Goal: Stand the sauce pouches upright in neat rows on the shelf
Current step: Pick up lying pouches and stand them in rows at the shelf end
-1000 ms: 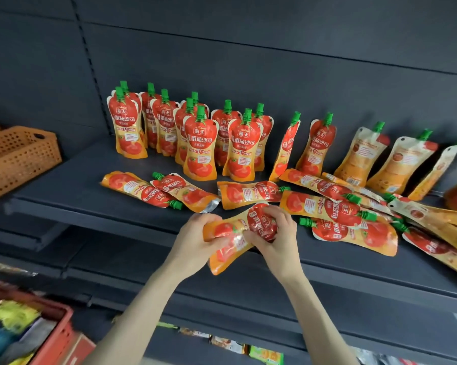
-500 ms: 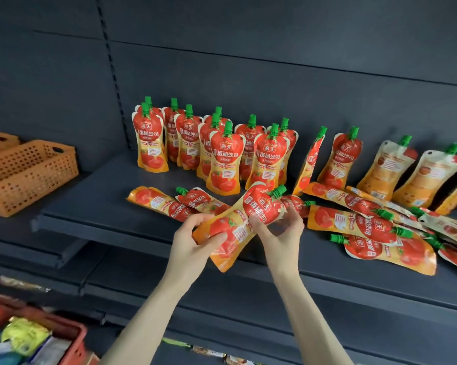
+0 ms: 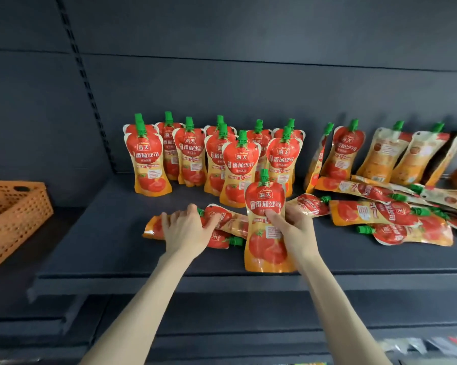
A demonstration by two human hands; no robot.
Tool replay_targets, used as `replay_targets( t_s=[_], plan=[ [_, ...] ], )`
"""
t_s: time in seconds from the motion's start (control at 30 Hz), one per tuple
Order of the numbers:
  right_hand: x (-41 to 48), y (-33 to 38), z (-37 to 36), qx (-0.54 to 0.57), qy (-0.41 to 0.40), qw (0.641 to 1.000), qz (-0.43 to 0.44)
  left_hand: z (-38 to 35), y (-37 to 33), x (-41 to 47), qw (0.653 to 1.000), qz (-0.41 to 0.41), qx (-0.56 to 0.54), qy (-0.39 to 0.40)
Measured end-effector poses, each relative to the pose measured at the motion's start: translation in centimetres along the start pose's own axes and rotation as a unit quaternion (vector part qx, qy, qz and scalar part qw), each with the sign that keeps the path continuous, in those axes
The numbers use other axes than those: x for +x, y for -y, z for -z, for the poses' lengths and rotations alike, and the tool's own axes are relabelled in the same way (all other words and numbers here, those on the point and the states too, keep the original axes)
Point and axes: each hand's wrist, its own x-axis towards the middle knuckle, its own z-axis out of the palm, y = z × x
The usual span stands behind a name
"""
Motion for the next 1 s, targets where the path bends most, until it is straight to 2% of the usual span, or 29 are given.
replay_targets(
  t_s=[0.1, 0.2, 0.3, 0.43, 0.53, 0.63, 0.73, 0.8, 0.87, 1.0],
  plan=[
    [-0.2, -0.3, -0.5, -0.014, 0.001, 1.0, -0.021, -0.4, -0.2, 0.1, 1.0, -0.019, -0.019, 0.002],
    [-0.3, -0.5, -0.4, -0.033, 0.0, 0.999, -0.026, -0.3, 0.0, -0.1, 0.99, -0.014, -0.135, -0.028],
    [-0.3, -0.4, 0.0, -0.027, 0.002, 0.999, -0.028, 0.6, -0.3, -1.0, 0.943, -0.006, -0.324, -0.075],
    [-0.6, -0.2, -0.4, -0.026, 0.02, 0.999, -0.016, 1.9, -2.1, -2.0, 0.86, 0.059, -0.496, -0.107],
    [-0.5, 0.0, -0.5, -0.017, 0.034, 0.999, -0.012, 2.0, -2.6, -2.0, 0.823, 0.077, -0.555, -0.091],
    [-0.1, 0.9, -0.6, 0.004, 0.044, 0.999, 0.005, 2.6, -2.0, -1.4, 0.798, 0.047, -0.595, -0.086],
    [0.8, 2.7, -1.2, 0.032, 0.053, 0.997, 0.052, 4.6, -1.4, -0.4, 0.761, 0.014, -0.639, -0.116],
    [1.7, 4.0, -2.1, 0.044, 0.061, 0.993, 0.09, 6.4, -0.8, 0.8, 0.76, -0.019, -0.634, -0.142],
    [2.7, 5.0, -3.3, 0.043, 0.061, 0.99, 0.123, 7.8, 0.0, 2.2, 0.775, -0.059, -0.609, -0.16],
    [4.9, 4.7, -5.3, 0.019, 0.061, 0.987, 0.148, 8.8, 1.5, 5.2, 0.799, -0.095, -0.577, -0.141]
  ],
)
